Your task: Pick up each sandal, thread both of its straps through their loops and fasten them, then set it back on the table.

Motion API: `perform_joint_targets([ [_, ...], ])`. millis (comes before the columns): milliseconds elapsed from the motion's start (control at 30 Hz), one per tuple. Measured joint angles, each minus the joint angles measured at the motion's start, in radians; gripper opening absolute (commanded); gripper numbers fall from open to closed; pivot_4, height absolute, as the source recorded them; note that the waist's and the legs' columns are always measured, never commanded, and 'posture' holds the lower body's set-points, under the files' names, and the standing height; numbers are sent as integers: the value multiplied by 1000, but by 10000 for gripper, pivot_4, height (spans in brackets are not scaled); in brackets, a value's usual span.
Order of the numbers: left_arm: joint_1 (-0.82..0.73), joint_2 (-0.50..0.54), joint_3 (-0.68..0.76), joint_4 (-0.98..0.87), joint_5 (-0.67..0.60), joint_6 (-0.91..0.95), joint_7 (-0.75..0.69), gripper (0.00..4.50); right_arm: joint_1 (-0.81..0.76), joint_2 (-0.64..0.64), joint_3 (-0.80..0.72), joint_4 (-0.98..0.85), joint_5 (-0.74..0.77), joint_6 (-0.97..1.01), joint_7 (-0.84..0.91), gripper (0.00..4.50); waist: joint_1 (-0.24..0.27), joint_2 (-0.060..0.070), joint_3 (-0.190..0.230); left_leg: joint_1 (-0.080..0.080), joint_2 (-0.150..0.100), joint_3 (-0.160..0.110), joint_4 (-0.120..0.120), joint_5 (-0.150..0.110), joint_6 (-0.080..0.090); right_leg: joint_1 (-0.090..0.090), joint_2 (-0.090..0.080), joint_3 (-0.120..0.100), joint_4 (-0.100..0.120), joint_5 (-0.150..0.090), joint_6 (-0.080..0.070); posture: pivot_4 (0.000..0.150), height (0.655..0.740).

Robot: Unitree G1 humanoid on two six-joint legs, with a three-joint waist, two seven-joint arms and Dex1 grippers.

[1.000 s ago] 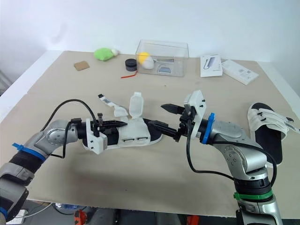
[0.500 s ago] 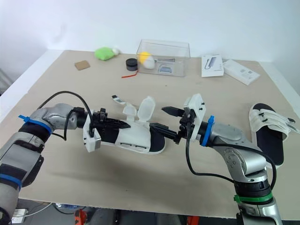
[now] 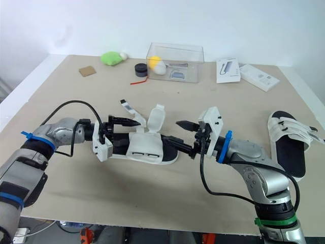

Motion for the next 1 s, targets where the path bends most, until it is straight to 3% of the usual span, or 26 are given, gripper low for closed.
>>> perform_joint_targets([
  [67,40,23,5,-23,-138,83,-92,45000,20,-1,6,-4,-22,-6,-6,20948,0,0,0,0,0,0,0,0,0,0,0,0,0,0,0,1500,7400],
  [100,114,25,26,-64,-334,221,-230,45000,46,1,42,-4,-56,-10,-24,12444,-2,1,-1,1,0,0,0,0,0,0,0,0,1,-1,-1,1500,7400],
  [233,153,27,42,-127,-479,353,-350,45000,57,15,77,1,-83,-11,-43,2308,-1,1,0,1,1,0,0,1,1,0,0,0,2,0,-2,1500,7400],
  [267,213,47,72,-233,-609,538,-467,45000,53,36,93,6,-104,-17,-61,401,-4,1,-1,2,1,0,0,1,1,1,0,0,2,1,-3,1500,7400],
  [300,228,50,81,-258,-639,583,-491,45000,53,41,97,8,-108,-18,-64,401,-5,1,-1,2,1,0,0,1,1,0,0,0,3,1,-3,1500,7400],
  [333,290,56,137,-350,-816,892,-605,45000,56,60,130,47,-142,-29,-81,401,-8,1,0,3,4,1,0,2,1,0,2,-1,3,0,-7,1500,7400],
  [367,294,57,141,-354,-833,924,-614,45000,58,60,134,52,-147,-30,-84,401,-8,1,0,3,4,1,0,2,1,0,3,-1,3,0,-7,1500,7400],
  [400,318,58,195,-407,-951,1148,-634,45000,60,70,153,78,-178,-38,-91,401,-6,1,0,3,6,1,0,2,2,0,5,-1,4,0,-9,1500,7400],
  [433,320,58,212,-419,-979,1199,-632,45000,60,72,159,82,-185,-41,-92,401,-5,1,0,3,7,1,0,2,2,0,5,-1,4,0,-9,1500,7400],
  [467,323,55,295,-511,-1117,1460,-594,45000,60,86,190,94,-213,-50,-95,401,-3,0,0,3,9,1,1,3,2,0,7,-2,4,0,-9,1500,7400],
  [533,321,51,330,-570,-1184,1612,-561,45000,60,92,206,104,-227,-59,-101,401,-3,0,0,3,10,1,1,3,2,0,8,-2,4,0,-10,1500,7400],
  [567,314,27,376,-623,-1270,1810,-500,45000,56,101,216,113,-250,-71,-108,401,-3,0,-1,3,11,1,1,3,2,1,9,-2,4,0,-9,1500,7400],
  [833,220,-109,544,-636,-1462,2405,-214,45000,37,116,237,126,-302,-91,-109,401,-3,-1,-1,5,16,0,1,3,2,0,15,-2,4,3,-13,1500,7400],
  [1000,145,-181,653,-557,-1484,2591,-40,45000,31,125,242,123,-312,-81,-110,401,-3,-1,-1,6,16,0,1,3,1,0,15,-2,4,3,-13,1500,7400],
])
